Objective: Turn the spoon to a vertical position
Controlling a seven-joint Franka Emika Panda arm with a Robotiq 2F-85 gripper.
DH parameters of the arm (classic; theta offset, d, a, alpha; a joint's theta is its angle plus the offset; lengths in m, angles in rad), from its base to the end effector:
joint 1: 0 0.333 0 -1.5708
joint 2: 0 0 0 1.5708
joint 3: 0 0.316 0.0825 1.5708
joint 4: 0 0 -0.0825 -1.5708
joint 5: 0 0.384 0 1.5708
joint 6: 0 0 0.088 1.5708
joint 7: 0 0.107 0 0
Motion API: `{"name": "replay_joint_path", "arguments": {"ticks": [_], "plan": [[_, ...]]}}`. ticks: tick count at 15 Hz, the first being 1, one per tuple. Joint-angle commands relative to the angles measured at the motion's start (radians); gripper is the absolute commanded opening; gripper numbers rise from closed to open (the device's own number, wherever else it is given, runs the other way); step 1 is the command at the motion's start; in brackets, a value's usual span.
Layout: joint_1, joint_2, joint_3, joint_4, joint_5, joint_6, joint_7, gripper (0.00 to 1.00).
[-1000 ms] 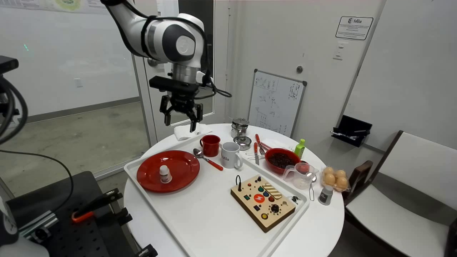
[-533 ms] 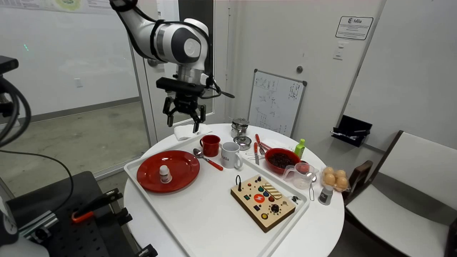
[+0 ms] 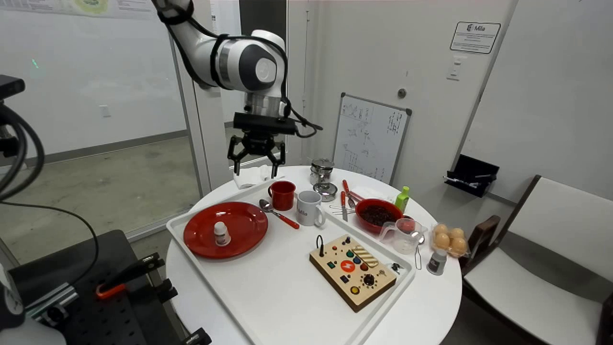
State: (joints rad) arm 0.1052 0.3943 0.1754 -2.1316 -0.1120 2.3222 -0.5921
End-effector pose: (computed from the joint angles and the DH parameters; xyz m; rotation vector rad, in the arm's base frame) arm 0.5307 0.1520 0.2078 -2.7586 -1.4198 0.3013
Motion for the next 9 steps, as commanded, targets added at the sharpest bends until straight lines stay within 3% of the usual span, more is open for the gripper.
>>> {"name": "replay_joint_path", "arguments": {"ticks": [1, 9], "plan": [[-0.027, 0.088, 0.008, 0.093, -0.075, -0.022, -0.164, 1.00], [-0.018, 0.311, 0.037, 0.288, -0.138, -0.039, -0.506, 1.00]]}}
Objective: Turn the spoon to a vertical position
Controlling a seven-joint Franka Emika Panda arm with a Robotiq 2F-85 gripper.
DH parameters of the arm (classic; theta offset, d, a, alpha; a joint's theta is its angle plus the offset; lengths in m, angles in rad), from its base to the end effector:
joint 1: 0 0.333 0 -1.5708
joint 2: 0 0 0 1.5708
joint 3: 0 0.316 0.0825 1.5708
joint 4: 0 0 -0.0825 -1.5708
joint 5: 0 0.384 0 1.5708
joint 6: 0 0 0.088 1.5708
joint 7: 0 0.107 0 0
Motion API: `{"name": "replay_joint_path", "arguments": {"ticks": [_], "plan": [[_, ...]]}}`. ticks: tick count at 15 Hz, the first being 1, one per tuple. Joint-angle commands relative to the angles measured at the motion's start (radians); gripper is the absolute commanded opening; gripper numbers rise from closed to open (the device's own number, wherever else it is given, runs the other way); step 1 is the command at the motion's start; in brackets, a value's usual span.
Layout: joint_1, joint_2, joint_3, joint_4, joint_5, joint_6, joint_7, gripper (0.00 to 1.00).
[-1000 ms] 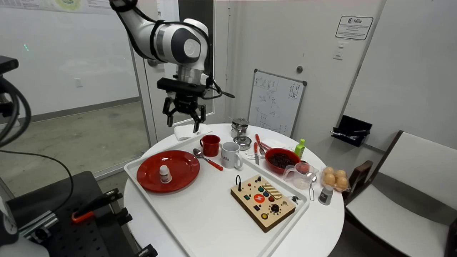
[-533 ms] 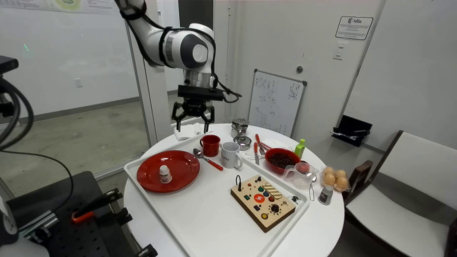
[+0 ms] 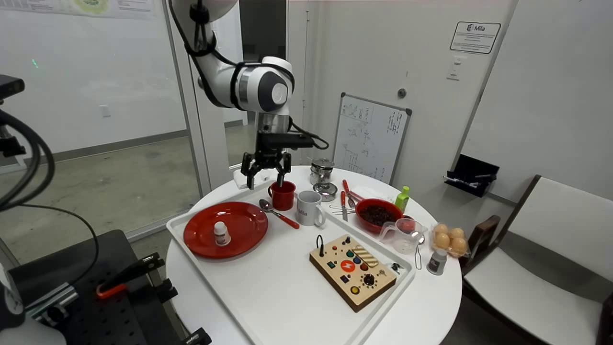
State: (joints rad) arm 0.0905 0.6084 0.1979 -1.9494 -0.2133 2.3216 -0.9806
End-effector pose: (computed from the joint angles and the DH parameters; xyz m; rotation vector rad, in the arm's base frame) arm 0.5683 0.1644 0.1520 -2.3404 -1.9909 0.3264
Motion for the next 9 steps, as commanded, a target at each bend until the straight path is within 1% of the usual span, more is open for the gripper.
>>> {"name": "replay_joint_path", "arguments": {"ticks": [1, 2, 5, 8, 9], "plan": [[-0.002, 0.107, 0.013, 0.122, -0.046, -0.072, -0.160, 1.00], [0.002, 0.056, 0.006, 0.048, -0.013, -0.017, -0.084, 1.00], [0.002, 0.096, 0.005, 0.089, -0.019, -0.034, -0.140, 1.00], [0.001, 0.096, 0.007, 0.090, -0.014, -0.035, -0.142, 1.00], [0.013, 0.097, -0.003, 0.086, -0.036, -0.012, -0.134, 1.00]]}}
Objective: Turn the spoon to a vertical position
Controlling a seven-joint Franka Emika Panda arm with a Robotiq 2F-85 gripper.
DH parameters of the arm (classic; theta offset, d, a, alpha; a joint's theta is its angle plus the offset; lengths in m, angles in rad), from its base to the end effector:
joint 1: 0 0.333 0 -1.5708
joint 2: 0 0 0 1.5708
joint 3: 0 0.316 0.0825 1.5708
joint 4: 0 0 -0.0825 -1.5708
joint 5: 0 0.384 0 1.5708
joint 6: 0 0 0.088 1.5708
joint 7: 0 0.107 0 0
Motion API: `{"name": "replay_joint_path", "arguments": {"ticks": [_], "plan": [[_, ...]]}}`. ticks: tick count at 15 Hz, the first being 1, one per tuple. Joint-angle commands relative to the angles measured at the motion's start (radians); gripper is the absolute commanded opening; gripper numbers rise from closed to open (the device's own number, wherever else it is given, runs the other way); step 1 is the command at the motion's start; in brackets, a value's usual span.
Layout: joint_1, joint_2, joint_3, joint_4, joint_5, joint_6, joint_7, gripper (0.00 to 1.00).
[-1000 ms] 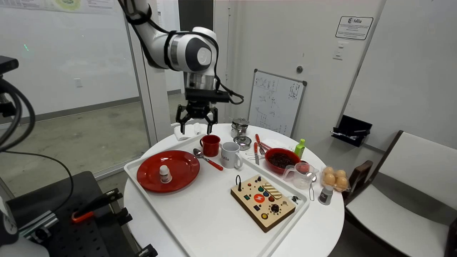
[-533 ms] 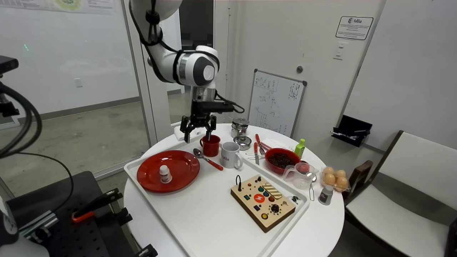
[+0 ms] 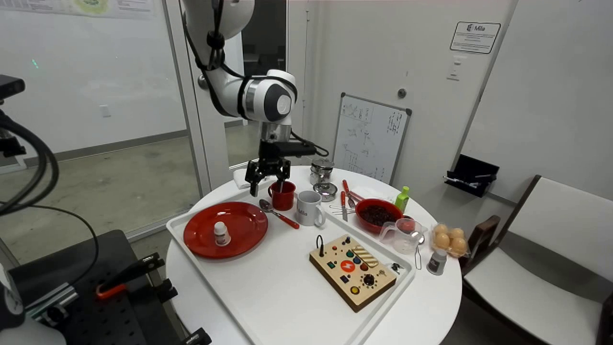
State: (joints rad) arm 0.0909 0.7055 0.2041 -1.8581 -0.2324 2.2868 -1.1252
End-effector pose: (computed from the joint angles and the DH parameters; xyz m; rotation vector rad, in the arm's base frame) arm 0.5809 0.1696 0.1242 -2.1511 -2.1393 0.3637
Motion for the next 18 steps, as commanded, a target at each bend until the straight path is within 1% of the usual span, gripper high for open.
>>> {"name": "replay_joint_path", "arguments": {"ticks": [1, 5, 7, 11, 12, 15, 18], "plan": [[0.010, 0.003, -0.006, -0.009, -0.028, 0.062, -0.008, 1.00], [0.056, 0.036, -0.052, 0.018, -0.160, 0.183, -0.019, 1.00], [0.062, 0.057, -0.062, 0.032, -0.198, 0.209, -0.027, 1.00], [0.061, 0.088, -0.064, 0.041, -0.227, 0.232, -0.052, 1.00], [0.060, 0.098, -0.065, 0.042, -0.237, 0.257, -0.061, 1.00], [0.063, 0.139, -0.069, 0.074, -0.259, 0.287, -0.100, 1.00], [0.068, 0.184, -0.072, 0.124, -0.264, 0.277, -0.137, 1.00]]}}
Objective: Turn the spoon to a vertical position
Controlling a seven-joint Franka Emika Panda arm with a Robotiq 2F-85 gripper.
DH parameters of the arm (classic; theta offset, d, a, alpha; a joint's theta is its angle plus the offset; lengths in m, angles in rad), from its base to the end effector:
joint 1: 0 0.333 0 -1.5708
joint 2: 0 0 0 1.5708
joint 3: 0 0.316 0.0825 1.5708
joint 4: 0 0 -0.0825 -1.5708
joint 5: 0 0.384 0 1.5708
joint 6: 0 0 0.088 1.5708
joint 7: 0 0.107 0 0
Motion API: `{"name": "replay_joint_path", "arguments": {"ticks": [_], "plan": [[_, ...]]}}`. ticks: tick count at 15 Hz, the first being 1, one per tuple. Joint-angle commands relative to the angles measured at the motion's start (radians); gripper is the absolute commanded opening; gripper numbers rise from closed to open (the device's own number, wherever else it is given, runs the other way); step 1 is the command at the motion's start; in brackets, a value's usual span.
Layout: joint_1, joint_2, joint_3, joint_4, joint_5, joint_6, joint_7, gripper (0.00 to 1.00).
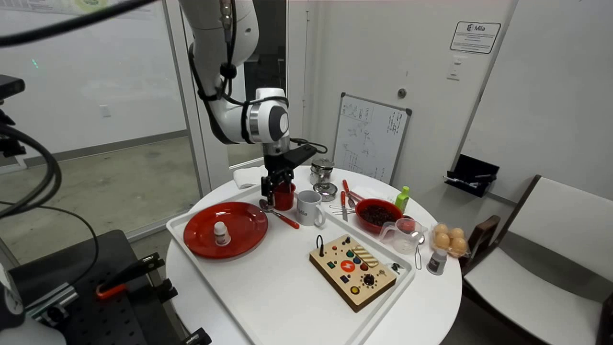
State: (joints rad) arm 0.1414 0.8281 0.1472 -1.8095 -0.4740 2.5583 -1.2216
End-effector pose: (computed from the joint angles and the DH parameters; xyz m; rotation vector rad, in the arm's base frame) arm 0.5992 0.1826 0.0807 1.8025 2.4459 -0.1665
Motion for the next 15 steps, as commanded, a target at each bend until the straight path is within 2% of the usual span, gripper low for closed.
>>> {"name": "replay_joint_path", "arguments": {"ticks": [1, 6, 15], "plan": [[0.019, 0.075, -0.018, 0.091, -0.023, 0.003, -0.049, 1.00], [0.048, 0.128, -0.046, 0.157, -0.029, -0.004, -0.052, 1.00], [0.097, 0.179, -0.100, 0.189, -0.049, -0.001, -0.012, 1.00]]}}
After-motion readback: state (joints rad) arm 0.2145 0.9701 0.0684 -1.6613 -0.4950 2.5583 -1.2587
